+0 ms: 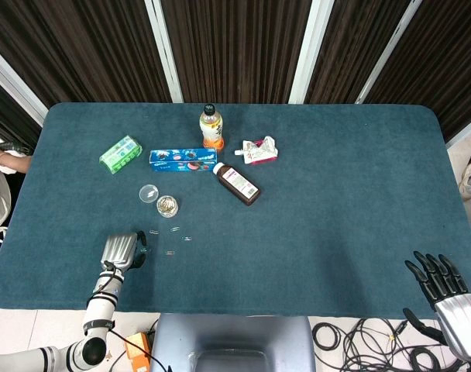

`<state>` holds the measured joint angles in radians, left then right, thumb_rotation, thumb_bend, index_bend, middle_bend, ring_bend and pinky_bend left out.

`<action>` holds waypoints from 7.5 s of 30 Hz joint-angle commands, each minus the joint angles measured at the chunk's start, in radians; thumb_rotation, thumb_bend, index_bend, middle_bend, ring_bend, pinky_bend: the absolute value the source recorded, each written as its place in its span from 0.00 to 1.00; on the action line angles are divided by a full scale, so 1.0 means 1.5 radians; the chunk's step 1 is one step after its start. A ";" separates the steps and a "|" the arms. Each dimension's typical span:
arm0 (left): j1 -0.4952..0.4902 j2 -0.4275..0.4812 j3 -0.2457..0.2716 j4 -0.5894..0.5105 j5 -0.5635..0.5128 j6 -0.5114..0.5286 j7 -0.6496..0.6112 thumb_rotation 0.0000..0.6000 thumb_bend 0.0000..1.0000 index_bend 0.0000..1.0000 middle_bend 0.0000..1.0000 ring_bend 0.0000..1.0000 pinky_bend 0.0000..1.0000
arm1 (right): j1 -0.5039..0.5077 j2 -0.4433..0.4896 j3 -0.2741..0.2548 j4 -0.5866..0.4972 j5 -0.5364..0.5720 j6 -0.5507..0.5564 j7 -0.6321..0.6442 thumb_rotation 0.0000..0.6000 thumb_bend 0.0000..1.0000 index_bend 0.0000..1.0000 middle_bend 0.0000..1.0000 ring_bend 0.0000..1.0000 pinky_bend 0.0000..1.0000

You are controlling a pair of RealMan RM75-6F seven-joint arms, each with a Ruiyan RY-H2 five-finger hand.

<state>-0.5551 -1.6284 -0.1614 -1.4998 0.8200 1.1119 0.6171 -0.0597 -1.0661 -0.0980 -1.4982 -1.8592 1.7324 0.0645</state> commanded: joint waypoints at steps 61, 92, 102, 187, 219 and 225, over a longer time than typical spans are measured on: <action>-0.033 0.024 0.015 -0.015 -0.050 -0.021 -0.014 1.00 0.55 0.71 1.00 1.00 1.00 | -0.006 0.001 0.000 0.007 -0.003 0.015 0.012 1.00 0.18 0.00 0.00 0.00 0.00; -0.182 -0.051 -0.155 0.175 -0.170 -0.087 -0.062 1.00 0.61 0.71 1.00 1.00 1.00 | -0.011 0.006 0.007 0.014 0.008 0.032 0.044 1.00 0.18 0.00 0.00 0.00 0.00; -0.208 -0.084 -0.159 0.234 -0.204 -0.108 -0.059 1.00 0.59 0.68 1.00 1.00 1.00 | -0.017 0.006 0.006 0.021 0.005 0.044 0.053 1.00 0.18 0.00 0.00 0.00 0.00; -0.068 -0.020 -0.002 -0.027 -0.081 -0.055 -0.164 1.00 0.36 0.51 1.00 1.00 1.00 | -0.026 0.010 -0.010 0.056 -0.031 0.081 0.094 1.00 0.18 0.00 0.00 0.00 0.00; -0.057 -0.036 0.008 0.032 -0.023 -0.073 -0.166 1.00 0.35 0.53 1.00 1.00 1.00 | -0.030 0.013 -0.008 0.067 -0.023 0.095 0.125 1.00 0.18 0.00 0.00 0.00 0.00; -0.059 -0.032 0.007 0.027 -0.032 -0.079 -0.156 1.00 0.35 0.54 1.00 1.00 1.00 | -0.029 0.013 -0.008 0.063 -0.022 0.090 0.119 1.00 0.18 0.00 0.00 0.00 0.00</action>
<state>-0.6418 -1.6777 -0.1505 -1.4581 0.7746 0.9949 0.3809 -0.1035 -1.0471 -0.1102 -1.4042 -1.8929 1.8678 0.2425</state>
